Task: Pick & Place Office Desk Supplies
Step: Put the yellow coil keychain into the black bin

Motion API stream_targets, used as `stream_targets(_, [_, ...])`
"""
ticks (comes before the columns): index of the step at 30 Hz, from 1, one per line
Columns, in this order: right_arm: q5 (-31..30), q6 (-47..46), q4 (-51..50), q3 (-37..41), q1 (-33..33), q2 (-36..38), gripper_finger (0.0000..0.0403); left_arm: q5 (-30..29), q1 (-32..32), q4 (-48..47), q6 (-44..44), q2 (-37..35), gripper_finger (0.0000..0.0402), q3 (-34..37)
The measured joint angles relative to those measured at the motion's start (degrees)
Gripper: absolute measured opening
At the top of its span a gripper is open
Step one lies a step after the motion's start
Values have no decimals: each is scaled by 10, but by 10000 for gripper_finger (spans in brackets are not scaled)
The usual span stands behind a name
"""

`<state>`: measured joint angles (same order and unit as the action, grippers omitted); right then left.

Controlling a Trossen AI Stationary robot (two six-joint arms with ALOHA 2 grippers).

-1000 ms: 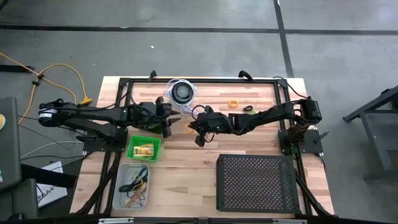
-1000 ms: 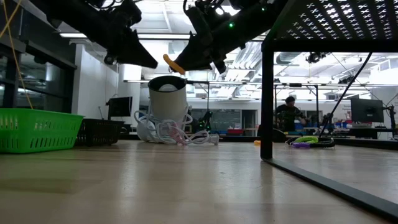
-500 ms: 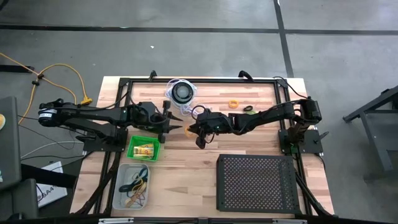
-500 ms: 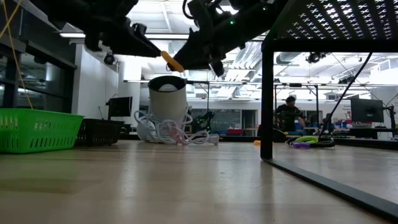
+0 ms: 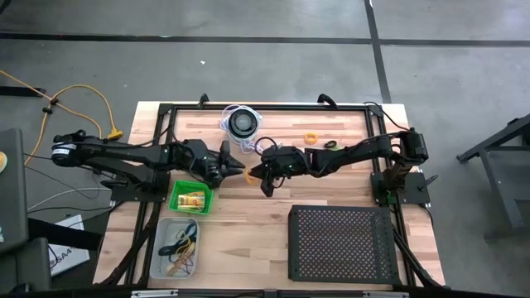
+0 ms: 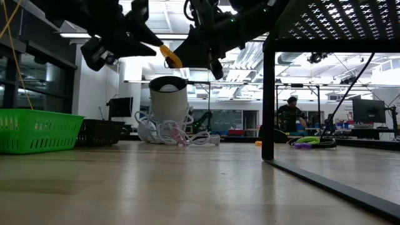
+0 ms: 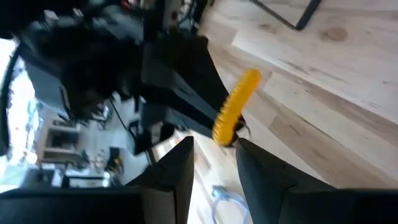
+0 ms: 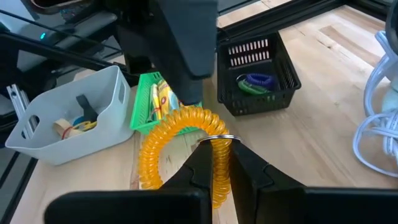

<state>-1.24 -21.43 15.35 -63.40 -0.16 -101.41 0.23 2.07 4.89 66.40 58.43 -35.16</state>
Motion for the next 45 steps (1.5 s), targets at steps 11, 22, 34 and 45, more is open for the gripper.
stream_targets(11, [14, 0, 16, 0, 0, 0, 19, 1, -16, 30, 56, 7, 113, 0])
stream_targets(22, [17, 0, 30, 0, 0, 0, 19, 14, -16, 36, 63, 26, 113, 0])
stream_targets(34, [15, 0, 32, 0, 0, 0, 19, 16, -16, 65, 88, 48, 113, 0])
stream_targets(45, [14, 0, 34, 0, 0, 0, 19, 14, -33, 65, 87, 49, 49, 0])
